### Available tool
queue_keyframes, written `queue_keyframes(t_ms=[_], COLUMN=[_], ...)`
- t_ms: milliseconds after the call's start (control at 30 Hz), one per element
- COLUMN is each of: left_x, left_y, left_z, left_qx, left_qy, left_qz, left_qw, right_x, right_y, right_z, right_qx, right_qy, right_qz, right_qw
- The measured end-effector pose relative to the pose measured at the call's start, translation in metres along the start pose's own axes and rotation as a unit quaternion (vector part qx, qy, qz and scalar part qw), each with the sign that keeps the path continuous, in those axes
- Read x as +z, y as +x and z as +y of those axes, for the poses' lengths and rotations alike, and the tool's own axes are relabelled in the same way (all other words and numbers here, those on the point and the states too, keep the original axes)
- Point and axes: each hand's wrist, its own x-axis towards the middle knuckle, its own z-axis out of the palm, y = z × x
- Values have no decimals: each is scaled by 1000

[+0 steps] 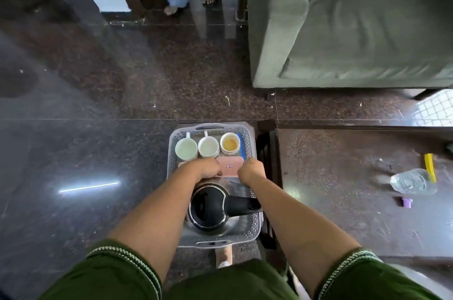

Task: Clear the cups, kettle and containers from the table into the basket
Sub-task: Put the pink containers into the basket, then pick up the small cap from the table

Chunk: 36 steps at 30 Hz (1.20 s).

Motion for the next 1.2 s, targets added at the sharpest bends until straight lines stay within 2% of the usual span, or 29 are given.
queue_keyframes(t_ms=[100,233,367,433,533,667,800,933,1067,1200], left_x=[-2,-10,-7,-5,-5,-5,-4,21,78,167], left_y=[9,13,13,12,7,-3,-26,-42,-25,-14], left_z=[-5,-2,0,4,19,41,82,140,206,277], left_qx=[1,-1,5,18,30,24,1,60,145,178], left_qy=[-34,-39,-23,1,80,189,263,343,240,134], left_qz=[-50,-100,-103,-92,-61,-41,-10,49,123,97], left_qw=[998,994,994,996,994,981,965,936,952,970], right_x=[0,7,14,13,-1,-30,-62,-93,-115,-130], right_y=[4,13,11,14,14,9,3,-7,-17,-29], right_z=[-6,-8,-8,-8,-3,16,54,107,181,278], right_qx=[-27,-45,-46,-55,-50,-42,-21,36,83,131], right_qy=[-39,-172,-256,-252,-193,-17,144,257,299,313], right_qz=[-18,-53,8,13,-13,28,94,126,170,195], right_qw=[999,983,966,966,980,999,985,957,935,920])
